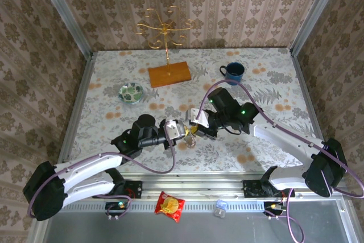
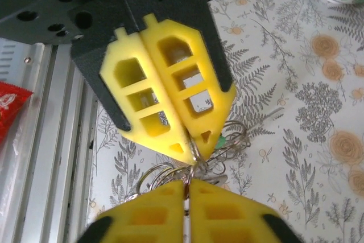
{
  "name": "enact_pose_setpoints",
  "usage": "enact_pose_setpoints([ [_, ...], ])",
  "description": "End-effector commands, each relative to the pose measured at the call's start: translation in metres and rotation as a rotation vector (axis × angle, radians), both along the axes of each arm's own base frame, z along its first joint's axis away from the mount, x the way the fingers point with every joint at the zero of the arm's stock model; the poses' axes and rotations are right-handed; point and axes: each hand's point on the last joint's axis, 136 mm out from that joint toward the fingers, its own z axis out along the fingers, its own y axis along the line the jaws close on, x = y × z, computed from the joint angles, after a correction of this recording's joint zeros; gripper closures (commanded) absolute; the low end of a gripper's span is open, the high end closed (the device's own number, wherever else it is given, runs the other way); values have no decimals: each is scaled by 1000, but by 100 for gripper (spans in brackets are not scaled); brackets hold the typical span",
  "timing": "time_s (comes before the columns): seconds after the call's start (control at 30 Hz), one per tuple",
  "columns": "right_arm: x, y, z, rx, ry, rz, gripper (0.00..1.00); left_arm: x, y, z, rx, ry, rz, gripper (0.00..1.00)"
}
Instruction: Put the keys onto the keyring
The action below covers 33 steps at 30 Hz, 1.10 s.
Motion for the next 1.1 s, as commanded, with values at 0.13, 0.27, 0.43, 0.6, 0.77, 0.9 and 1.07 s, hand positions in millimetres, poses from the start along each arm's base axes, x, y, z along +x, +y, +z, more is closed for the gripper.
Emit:
enact_pose_setpoints([
  [0.13, 5, -5, 8, 42, 9, -39, 100, -1, 1, 17, -50, -48, -3, 100],
  [0.27, 11, -10, -5, 34, 55, -66, 100, -6, -1, 24, -96, -61, -28, 100],
  [0.43, 11, -7, -10, 21, 109, -62, 100, -8, -3, 36, -171, -74, -36, 100],
  [0.6, 11, -2, -1, 70, 104, -56, 100, -9, -5, 30, -167, -57, -46, 100],
  [0.77, 8, 0, 6, 135, 94, -44, 80, -9, -4, 27, -174, -52, -42, 100],
  [0.9, 0, 3, 9, 171, 101, -4, 72, -9, -3, 27, -187, -49, -37, 100],
  [1.07, 0, 4, 2, 166, 105, 1, 71, -8, -4, 29, -208, -45, -34, 100],
])
